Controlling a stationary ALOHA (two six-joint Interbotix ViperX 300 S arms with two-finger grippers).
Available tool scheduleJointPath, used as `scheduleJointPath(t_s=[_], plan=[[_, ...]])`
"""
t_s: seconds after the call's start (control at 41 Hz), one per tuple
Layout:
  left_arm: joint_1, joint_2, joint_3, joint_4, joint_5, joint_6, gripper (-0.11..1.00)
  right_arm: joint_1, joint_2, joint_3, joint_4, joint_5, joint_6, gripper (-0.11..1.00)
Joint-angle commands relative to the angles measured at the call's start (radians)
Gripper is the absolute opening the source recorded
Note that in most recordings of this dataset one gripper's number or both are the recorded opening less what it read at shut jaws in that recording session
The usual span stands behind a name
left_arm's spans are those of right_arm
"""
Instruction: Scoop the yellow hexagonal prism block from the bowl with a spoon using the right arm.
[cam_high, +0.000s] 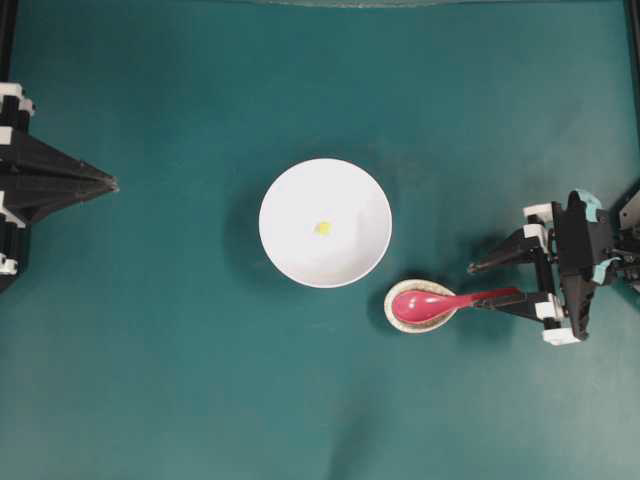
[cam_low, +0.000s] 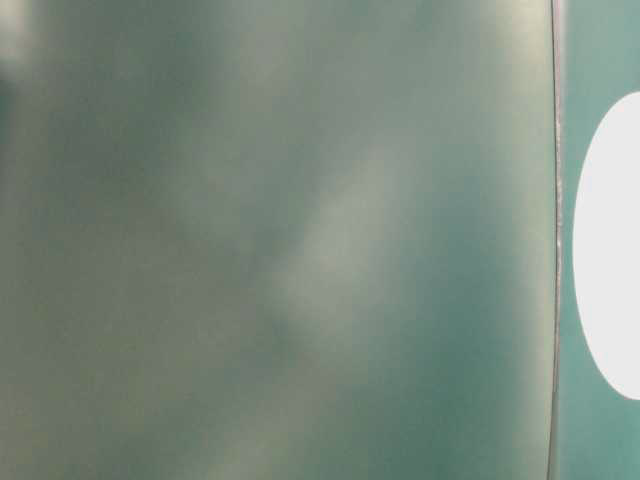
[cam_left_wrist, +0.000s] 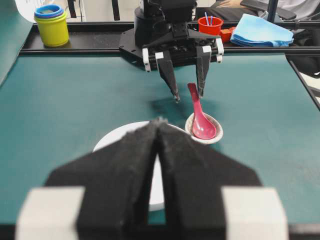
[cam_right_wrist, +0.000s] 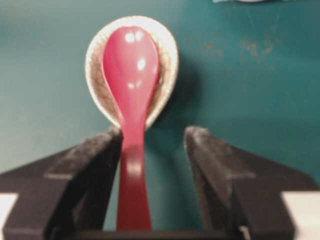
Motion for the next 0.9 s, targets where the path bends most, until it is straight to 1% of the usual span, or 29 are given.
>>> scheduleJointPath(t_s=[0.0,0.122,0.586,0.879], plan=[[0.002,0.006,-0.029,0.002,-0.005,0.002,0.04,0.029,0.026,-0.012,0.021,-0.055,0.002,0.58],[0.002,0.006,-0.029,0.003,-0.005,0.002,0.04,0.052,0.055,-0.018,0.044,-0.075,0.002,0.58],[0.002,0.006,-0.029,0.002,-0.005,0.002,0.04,0.061,0.069,-0.015,0.048,-0.066,0.003,0.58],[0.002,0.006,-0.031,0.002,-0.006,0.002,0.04,0.086,0.115,-0.026,0.046,-0.074,0.003,0.55]])
